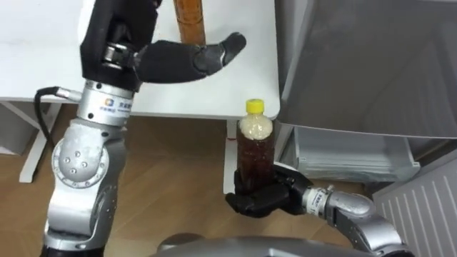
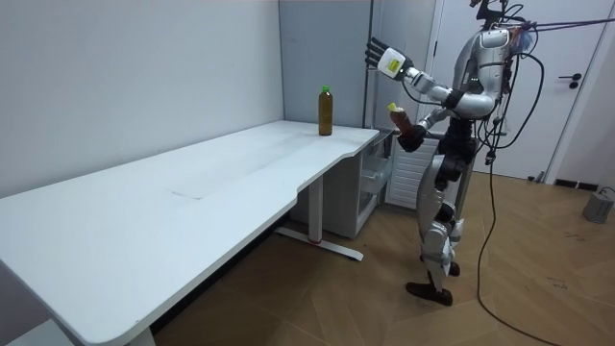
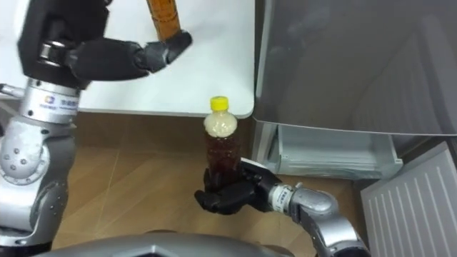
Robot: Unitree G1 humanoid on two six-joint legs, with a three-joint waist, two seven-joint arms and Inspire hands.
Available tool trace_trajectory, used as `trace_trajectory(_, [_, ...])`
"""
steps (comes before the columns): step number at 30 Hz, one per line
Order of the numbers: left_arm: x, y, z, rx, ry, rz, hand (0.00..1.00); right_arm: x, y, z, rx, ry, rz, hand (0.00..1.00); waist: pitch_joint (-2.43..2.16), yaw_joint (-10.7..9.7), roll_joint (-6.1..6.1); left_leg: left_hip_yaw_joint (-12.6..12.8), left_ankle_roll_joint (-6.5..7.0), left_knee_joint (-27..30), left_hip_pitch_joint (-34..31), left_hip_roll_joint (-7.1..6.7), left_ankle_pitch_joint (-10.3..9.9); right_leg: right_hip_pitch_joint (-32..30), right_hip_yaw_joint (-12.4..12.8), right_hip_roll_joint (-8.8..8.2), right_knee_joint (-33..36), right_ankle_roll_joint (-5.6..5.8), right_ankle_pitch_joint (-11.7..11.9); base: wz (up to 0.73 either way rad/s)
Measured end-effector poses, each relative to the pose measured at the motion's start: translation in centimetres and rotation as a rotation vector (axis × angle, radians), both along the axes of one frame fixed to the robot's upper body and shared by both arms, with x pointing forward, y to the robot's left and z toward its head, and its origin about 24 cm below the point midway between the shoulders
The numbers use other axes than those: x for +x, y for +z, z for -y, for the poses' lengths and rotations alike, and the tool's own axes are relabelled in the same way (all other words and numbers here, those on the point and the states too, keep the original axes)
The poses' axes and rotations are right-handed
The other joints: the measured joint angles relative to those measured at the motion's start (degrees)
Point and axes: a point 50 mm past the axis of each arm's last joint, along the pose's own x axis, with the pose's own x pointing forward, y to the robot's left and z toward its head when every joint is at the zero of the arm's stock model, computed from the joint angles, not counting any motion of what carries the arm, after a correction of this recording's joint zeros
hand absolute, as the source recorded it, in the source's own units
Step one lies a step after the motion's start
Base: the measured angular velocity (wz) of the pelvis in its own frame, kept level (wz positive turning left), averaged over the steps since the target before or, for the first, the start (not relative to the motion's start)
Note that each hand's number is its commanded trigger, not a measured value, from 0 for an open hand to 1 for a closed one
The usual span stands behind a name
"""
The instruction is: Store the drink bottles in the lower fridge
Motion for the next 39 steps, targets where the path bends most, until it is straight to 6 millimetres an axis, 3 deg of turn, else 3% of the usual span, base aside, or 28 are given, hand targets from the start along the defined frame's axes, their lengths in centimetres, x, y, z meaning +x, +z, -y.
trace_trajectory(11, [-0.9, 1.9, -5.2, -0.067, 0.416, 0.139, 0.00, -0.8, -0.3, 1.6, -0.047, -0.059, -0.017, 1.00, -0.11, 2.82, 0.21, -0.68, -0.08, -0.68, 1.45, -0.21, 0.11, 1.59, -0.55, 0.06, -0.97, 0.00, 0.00, 0.02])
trace_trajectory(17, [-0.8, 0.9, -6.4, -0.115, 0.545, 0.103, 0.00, -1.4, -0.5, 1.8, -0.049, -0.065, -0.033, 1.00, -0.19, 4.81, 0.35, -0.63, -0.08, -0.91, 2.12, -0.20, 0.12, 2.02, -0.62, 0.04, -0.98, 0.00, 0.00, -0.01])
trace_trajectory(23, [-0.9, -0.5, -8.0, -0.177, 0.670, 0.041, 0.00, -1.6, -0.7, 1.9, -0.073, -0.092, -0.039, 1.00, -0.65, 5.76, 0.94, -0.32, -0.09, -1.82, 2.45, -0.23, 0.55, 1.78, -0.22, -0.03, -0.98, 0.00, 0.00, -0.01])
trace_trajectory(29, [-1.1, -3.7, -9.8, -0.274, 0.787, -0.101, 0.00, -1.5, -0.8, 2.1, -0.104, -0.128, -0.042, 1.00, -0.96, 5.85, 0.74, 0.01, -0.26, -2.80, 3.21, -0.24, 1.20, 1.80, -0.07, -0.04, -1.04, 0.01, -0.03, -0.01])
trace_trajectory(35, [-1.7, -9.5, -11.6, -0.403, 0.878, -0.395, 0.00, -1.8, -1.2, 2.2, -0.126, -0.145, -0.095, 1.00, -0.90, 5.80, -0.51, -0.34, -0.25, -2.76, 3.30, -0.40, 1.20, 2.76, -0.14, -0.01, -1.99, 0.02, -0.04, 0.01])
trace_trajectory(39, [-3.5, -13.9, -12.2, -0.570, 0.926, -0.620, 0.00, -1.6, -1.2, 2.2, -0.130, -0.163, -0.103, 1.00, -0.87, 6.06, -0.97, 0.38, -0.25, -2.87, 3.21, -0.30, 1.17, 2.35, 0.10, 0.04, -2.11, 0.02, -0.04, -0.02])
